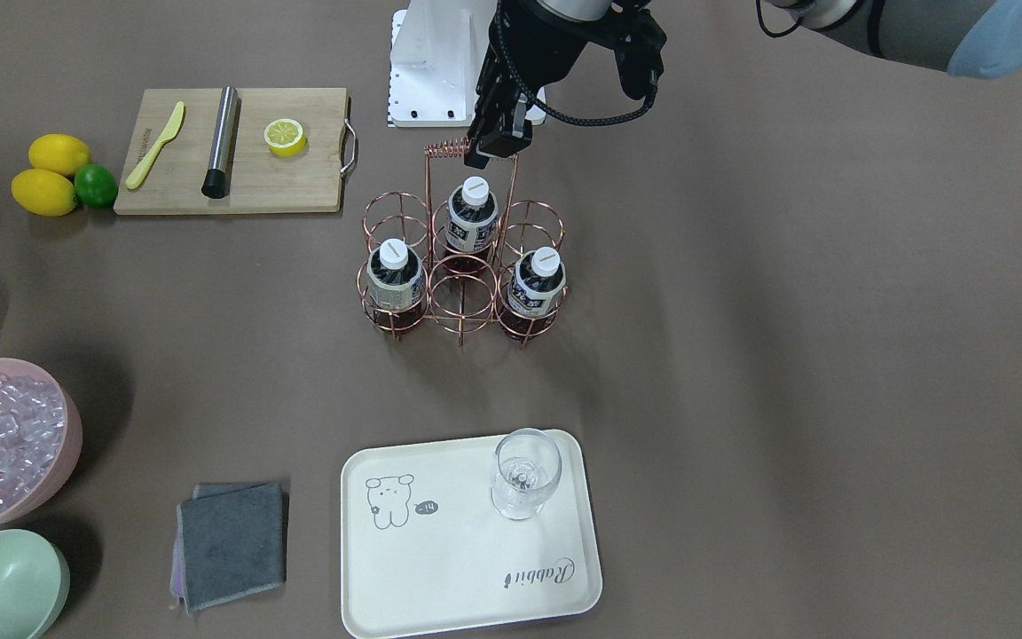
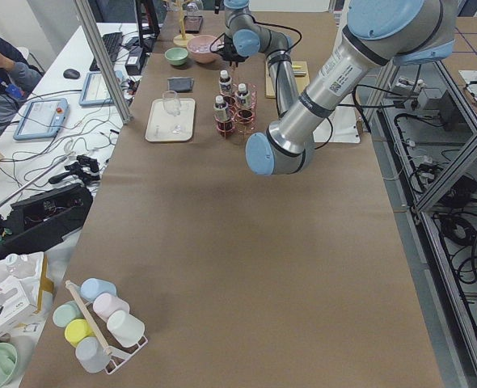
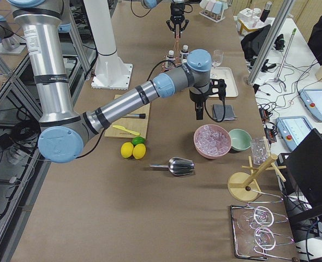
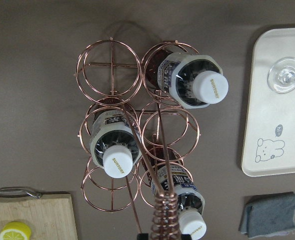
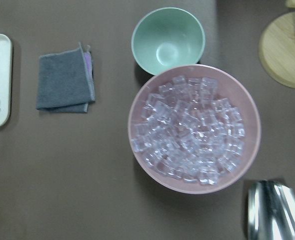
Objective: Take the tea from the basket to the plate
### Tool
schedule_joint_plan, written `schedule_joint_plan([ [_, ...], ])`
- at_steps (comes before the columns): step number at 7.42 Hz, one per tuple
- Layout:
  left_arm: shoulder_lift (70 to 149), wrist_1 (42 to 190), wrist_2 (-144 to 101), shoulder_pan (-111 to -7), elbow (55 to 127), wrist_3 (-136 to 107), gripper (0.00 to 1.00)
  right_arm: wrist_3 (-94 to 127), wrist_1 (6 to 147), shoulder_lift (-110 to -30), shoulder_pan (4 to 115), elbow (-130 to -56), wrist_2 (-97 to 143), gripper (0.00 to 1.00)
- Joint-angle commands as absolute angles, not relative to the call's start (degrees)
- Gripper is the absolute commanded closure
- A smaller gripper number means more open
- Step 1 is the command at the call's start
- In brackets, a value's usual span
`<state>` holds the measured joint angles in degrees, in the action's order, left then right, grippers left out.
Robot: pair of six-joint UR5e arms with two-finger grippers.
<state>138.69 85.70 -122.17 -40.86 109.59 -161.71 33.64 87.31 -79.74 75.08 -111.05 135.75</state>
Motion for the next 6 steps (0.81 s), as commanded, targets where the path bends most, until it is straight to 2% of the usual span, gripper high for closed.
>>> schedule_joint_plan([
  [1, 138.69, 85.87, -122.17, -40.87, 109.60, -161.72, 1.00, 46.75, 65.63, -76.57, 66.99, -105.76, 130.62, 0.00],
  [3, 138.69, 85.87, -122.17, -40.87, 109.60, -161.72, 1.00, 46.76, 55.79, -72.97, 63.92, -102.94, 125.37, 0.00],
  [4, 138.69, 85.87, -122.17, -40.87, 109.60, -161.72, 1.00, 46.93, 46.06, -71.82, 62.16, -99.27, 123.16, 0.00],
  [6, 138.34, 86.22, -122.17, -40.87, 109.60, -161.72, 1.00, 49.82, 36.86, -70.67, 59.87, -98.17, 120.16, 0.00],
])
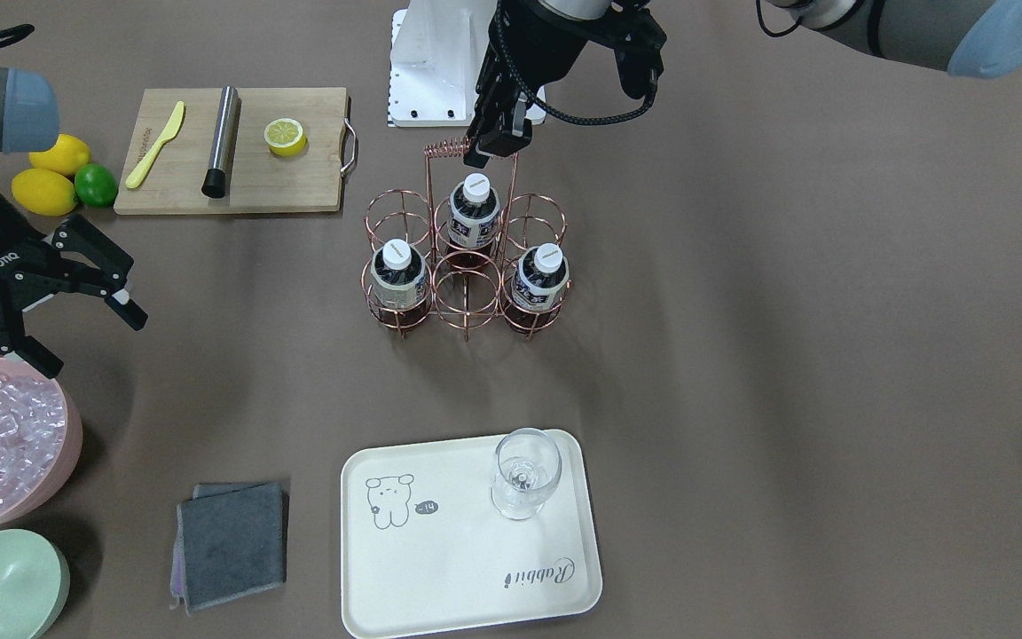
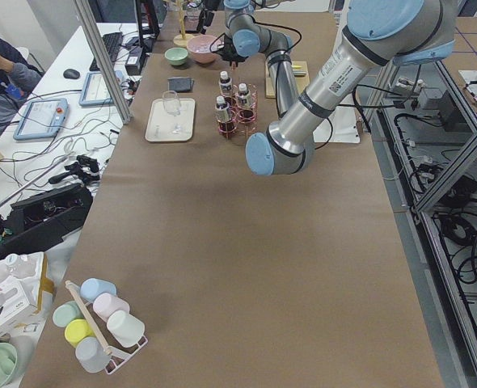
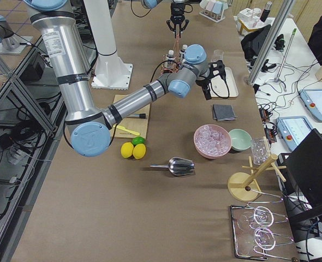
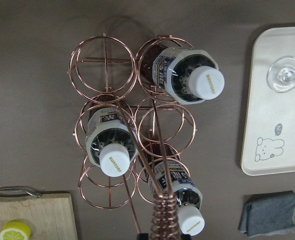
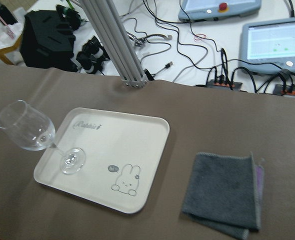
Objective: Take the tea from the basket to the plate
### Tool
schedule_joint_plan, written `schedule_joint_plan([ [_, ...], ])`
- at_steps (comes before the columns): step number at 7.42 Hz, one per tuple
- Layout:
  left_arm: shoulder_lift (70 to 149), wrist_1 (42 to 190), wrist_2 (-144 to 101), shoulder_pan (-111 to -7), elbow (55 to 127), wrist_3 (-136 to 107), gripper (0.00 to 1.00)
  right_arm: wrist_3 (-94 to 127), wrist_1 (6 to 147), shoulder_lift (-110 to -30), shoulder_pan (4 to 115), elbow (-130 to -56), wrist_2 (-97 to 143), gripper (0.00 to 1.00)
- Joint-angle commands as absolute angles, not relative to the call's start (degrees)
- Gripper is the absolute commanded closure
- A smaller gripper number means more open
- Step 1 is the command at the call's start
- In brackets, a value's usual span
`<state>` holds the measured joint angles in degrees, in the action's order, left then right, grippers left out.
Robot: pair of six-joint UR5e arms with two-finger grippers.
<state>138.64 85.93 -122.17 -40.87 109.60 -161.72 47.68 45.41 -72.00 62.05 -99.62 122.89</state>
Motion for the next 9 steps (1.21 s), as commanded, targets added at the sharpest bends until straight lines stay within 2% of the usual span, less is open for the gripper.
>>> schedule_joint_plan([
  [1, 138.25, 86.22, -122.17, -40.87, 109.60, -161.72, 1.00, 50.09, 36.13, -69.10, 58.81, -98.26, 118.06, 0.00],
  [3, 138.25, 86.22, -122.17, -40.96, 109.60, -161.63, 1.00, 53.67, 32.11, -68.03, 48.66, -98.26, 102.67, 0.00],
  [5, 138.25, 86.22, -122.17, -40.96, 109.60, -161.63, 1.00, 54.66, 32.08, -67.24, 42.92, -99.39, 96.97, 0.00],
  [9, 138.25, 86.22, -122.17, -40.87, 109.60, -161.63, 1.00, 53.70, 32.43, -65.48, 40.62, -101.07, 94.93, 0.00],
])
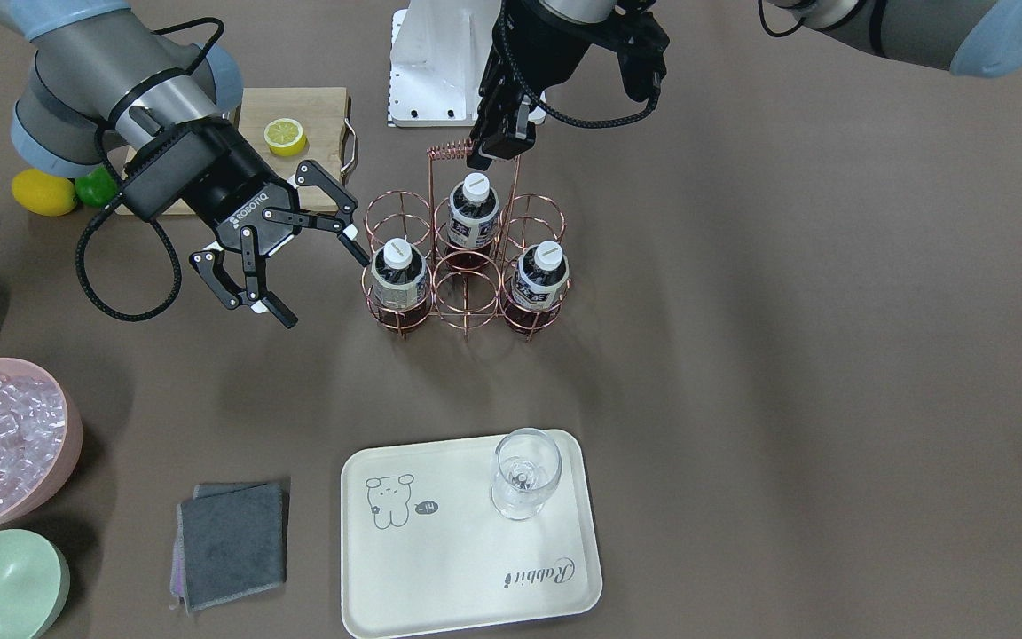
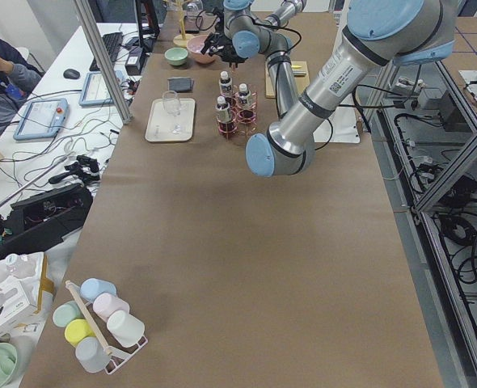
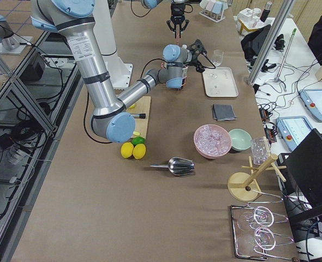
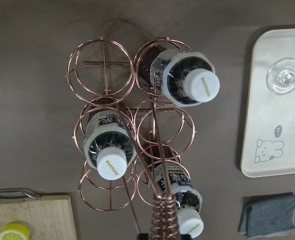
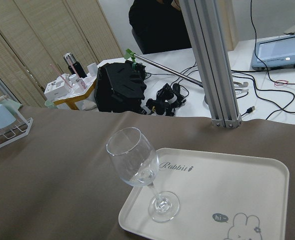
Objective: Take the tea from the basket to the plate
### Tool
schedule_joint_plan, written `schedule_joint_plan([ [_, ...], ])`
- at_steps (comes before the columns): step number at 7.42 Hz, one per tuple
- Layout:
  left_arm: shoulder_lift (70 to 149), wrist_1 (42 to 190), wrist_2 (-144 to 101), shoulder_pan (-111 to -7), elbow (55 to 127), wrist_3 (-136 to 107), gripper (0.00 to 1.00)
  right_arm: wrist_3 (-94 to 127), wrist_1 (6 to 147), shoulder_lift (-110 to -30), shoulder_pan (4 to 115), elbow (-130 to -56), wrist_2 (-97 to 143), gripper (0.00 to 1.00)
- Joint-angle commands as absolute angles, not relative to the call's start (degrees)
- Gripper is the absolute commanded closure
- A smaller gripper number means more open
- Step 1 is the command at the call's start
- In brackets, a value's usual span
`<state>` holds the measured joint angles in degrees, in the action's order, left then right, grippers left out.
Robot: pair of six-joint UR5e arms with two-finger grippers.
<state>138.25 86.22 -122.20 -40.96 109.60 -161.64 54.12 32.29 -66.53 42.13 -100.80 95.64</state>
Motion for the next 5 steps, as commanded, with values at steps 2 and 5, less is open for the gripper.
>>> schedule_joint_plan([
  [2, 138.25, 86.22, -122.17, -40.96, 109.60, -161.63, 1.00, 52.13, 34.00, -65.39, 33.68, -101.16, 86.42, 0.00],
  [5, 137.81, 86.66, -122.17, -40.87, 109.60, -161.54, 1.00, 51.16, 34.63, -65.39, 33.05, -100.99, 86.31, 0.00],
])
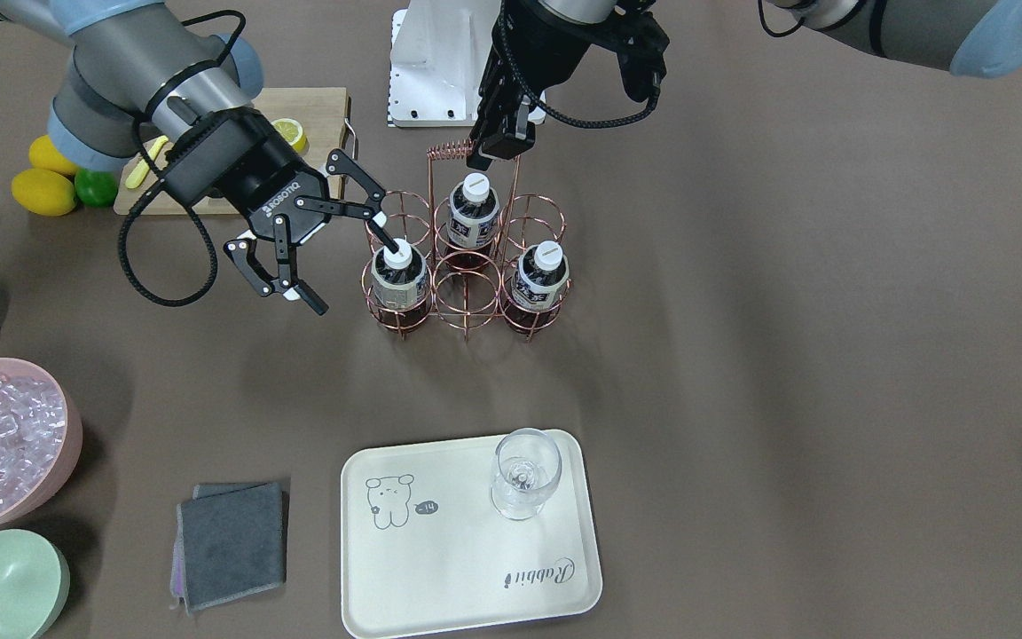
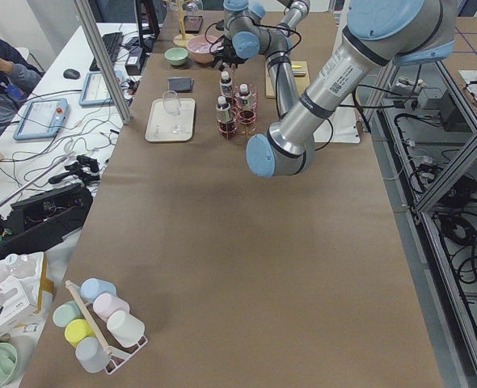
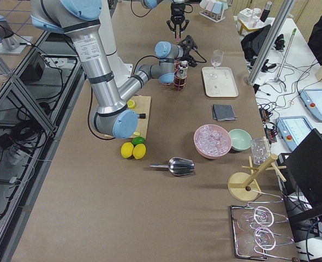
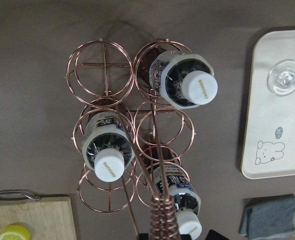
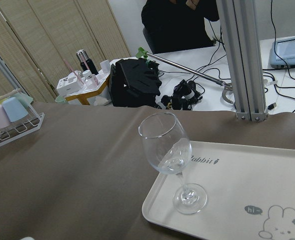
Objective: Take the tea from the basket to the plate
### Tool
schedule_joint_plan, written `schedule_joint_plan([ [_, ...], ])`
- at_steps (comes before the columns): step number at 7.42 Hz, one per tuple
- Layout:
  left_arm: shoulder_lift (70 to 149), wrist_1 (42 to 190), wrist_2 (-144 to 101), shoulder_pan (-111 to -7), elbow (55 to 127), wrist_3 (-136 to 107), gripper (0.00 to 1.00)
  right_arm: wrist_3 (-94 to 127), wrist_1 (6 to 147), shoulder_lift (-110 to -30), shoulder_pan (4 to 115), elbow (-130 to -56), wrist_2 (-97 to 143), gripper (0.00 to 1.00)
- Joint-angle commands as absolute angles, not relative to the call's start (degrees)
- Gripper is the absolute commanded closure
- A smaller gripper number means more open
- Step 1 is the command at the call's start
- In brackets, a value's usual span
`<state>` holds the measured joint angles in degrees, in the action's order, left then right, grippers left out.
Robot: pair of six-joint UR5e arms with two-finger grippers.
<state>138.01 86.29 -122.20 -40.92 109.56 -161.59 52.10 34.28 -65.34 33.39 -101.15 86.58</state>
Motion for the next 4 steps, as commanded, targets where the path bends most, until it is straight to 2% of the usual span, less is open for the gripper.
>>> schedule_joint_plan([
  [1, 137.64, 86.75, -122.17, -40.87, 109.60, -161.54, 1.00, 49.85, 34.89, -65.83, 33.05, -100.90, 86.40, 0.00],
  [4, 137.46, 87.10, -122.17, -40.87, 109.51, -161.54, 1.00, 49.22, 36.21, -66.53, 32.96, -101.95, 87.19, 0.00],
])
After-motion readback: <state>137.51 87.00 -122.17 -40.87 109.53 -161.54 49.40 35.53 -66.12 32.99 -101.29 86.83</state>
